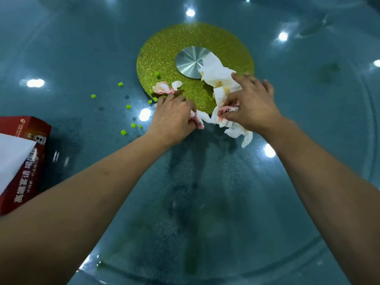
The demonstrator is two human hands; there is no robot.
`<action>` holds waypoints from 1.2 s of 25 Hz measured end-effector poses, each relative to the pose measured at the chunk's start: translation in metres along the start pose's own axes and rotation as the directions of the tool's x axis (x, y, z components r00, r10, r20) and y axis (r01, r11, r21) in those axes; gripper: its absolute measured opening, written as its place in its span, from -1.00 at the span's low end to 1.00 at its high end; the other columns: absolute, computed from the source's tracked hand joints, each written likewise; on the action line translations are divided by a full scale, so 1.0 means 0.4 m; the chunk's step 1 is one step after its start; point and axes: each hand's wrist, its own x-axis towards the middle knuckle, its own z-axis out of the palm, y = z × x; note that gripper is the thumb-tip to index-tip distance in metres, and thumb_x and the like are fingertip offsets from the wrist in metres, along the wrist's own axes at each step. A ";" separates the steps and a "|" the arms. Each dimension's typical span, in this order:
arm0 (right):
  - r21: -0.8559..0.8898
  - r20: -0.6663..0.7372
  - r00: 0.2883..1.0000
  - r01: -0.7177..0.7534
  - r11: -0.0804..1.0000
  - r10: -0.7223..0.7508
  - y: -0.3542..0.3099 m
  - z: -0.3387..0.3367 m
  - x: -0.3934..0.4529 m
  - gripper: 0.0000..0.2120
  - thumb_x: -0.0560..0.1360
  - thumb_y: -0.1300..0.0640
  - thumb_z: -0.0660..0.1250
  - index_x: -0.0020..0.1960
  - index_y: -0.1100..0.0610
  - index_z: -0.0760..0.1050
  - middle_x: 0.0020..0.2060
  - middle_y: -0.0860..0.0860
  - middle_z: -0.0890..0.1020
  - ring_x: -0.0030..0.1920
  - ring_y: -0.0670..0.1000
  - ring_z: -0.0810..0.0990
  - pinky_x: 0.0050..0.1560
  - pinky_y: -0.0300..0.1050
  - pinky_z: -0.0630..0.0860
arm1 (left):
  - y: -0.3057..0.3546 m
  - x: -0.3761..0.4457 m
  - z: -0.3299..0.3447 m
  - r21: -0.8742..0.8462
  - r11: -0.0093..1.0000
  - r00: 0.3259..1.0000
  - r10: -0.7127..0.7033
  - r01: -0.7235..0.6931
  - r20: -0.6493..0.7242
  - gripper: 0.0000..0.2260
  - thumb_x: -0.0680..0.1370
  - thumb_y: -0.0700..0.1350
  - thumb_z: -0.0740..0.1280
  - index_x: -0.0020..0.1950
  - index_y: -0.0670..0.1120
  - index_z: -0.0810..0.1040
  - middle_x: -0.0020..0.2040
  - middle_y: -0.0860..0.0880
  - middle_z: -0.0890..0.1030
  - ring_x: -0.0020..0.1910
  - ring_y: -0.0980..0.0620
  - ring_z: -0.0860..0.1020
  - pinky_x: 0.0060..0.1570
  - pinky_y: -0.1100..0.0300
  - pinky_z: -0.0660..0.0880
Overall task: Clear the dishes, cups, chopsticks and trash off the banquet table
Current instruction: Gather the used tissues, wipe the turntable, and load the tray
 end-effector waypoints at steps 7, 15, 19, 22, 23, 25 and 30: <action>0.197 0.127 0.992 -0.040 0.980 0.015 -0.026 0.014 0.023 -0.88 0.46 -0.03 0.50 -0.02 -0.08 0.64 -0.05 -0.10 0.61 0.05 0.08 0.58 0.17 0.15 0.48 | -0.073 0.083 -0.032 0.002 0.987 0.987 -0.161 0.161 0.024 -0.63 0.51 0.14 0.38 0.27 0.03 0.59 0.50 -0.19 0.34 0.43 -0.31 0.30 0.39 -0.20 0.24; 0.386 0.052 0.998 0.003 0.922 -0.025 -0.043 0.041 0.005 -0.69 0.45 0.08 0.52 0.13 -0.07 0.51 -0.04 -0.09 0.57 -0.04 0.02 0.58 -0.12 -0.10 0.45 | -0.118 0.121 -0.028 0.095 0.970 0.974 -0.226 0.223 0.016 -0.70 0.57 0.05 0.33 0.18 -0.11 0.61 0.17 -0.16 0.57 0.28 -0.24 0.43 0.27 -0.11 0.28; 0.407 0.135 0.991 -0.040 0.912 -0.016 -0.045 0.029 0.038 0.08 0.37 0.10 0.63 0.58 -0.32 -0.04 0.53 0.01 0.14 0.23 0.04 0.49 0.08 -0.16 0.45 | -0.117 0.102 -0.036 0.118 0.977 0.983 -0.168 0.176 -0.077 -0.73 0.54 -0.01 0.32 0.09 -0.16 0.63 0.14 -0.18 0.55 0.20 -0.25 0.44 0.23 -0.11 0.30; 0.291 0.267 0.964 -0.100 0.952 0.020 -0.045 0.017 0.092 0.30 0.30 -0.01 0.67 0.60 -0.26 -0.28 0.64 -0.06 -0.22 0.59 0.12 0.15 0.36 0.00 0.35 | -0.107 0.076 -0.051 0.097 0.988 0.985 -0.105 0.119 -0.135 -0.73 0.53 0.01 0.32 0.11 -0.13 0.63 0.16 -0.14 0.54 0.19 -0.22 0.44 0.23 -0.09 0.28; 0.237 0.306 0.951 -0.107 0.966 0.030 -0.044 0.015 0.111 0.32 0.28 -0.06 0.67 0.61 -0.22 -0.31 0.64 -0.04 -0.19 0.62 0.12 0.08 0.44 0.04 0.29 | -0.100 0.067 -0.057 0.084 0.992 0.987 -0.085 0.097 -0.140 -0.72 0.52 0.01 0.32 0.12 -0.12 0.63 0.16 -0.13 0.54 0.20 -0.21 0.44 0.24 -0.08 0.28; 0.162 0.370 0.928 -0.112 0.980 0.045 -0.046 0.017 0.144 0.35 0.27 -0.16 0.66 0.62 -0.14 -0.34 0.65 0.02 -0.04 0.61 0.14 0.11 0.51 0.10 0.23 | -0.087 0.049 -0.065 0.068 0.995 0.988 -0.061 0.071 -0.139 -0.70 0.52 0.03 0.32 0.14 -0.11 0.63 0.16 -0.13 0.53 0.20 -0.20 0.45 0.25 -0.09 0.28; 0.150 0.389 0.918 -0.143 0.978 0.074 -0.045 0.020 0.188 0.39 0.24 -0.21 0.65 0.62 -0.06 -0.36 0.65 0.04 -0.01 0.60 0.16 0.14 0.55 0.15 0.21 | -0.071 -0.006 -0.063 0.035 0.997 0.992 -0.059 0.064 -0.116 -0.72 0.50 0.03 0.35 0.12 -0.09 0.64 0.13 -0.10 0.53 0.13 -0.18 0.49 0.21 -0.06 0.30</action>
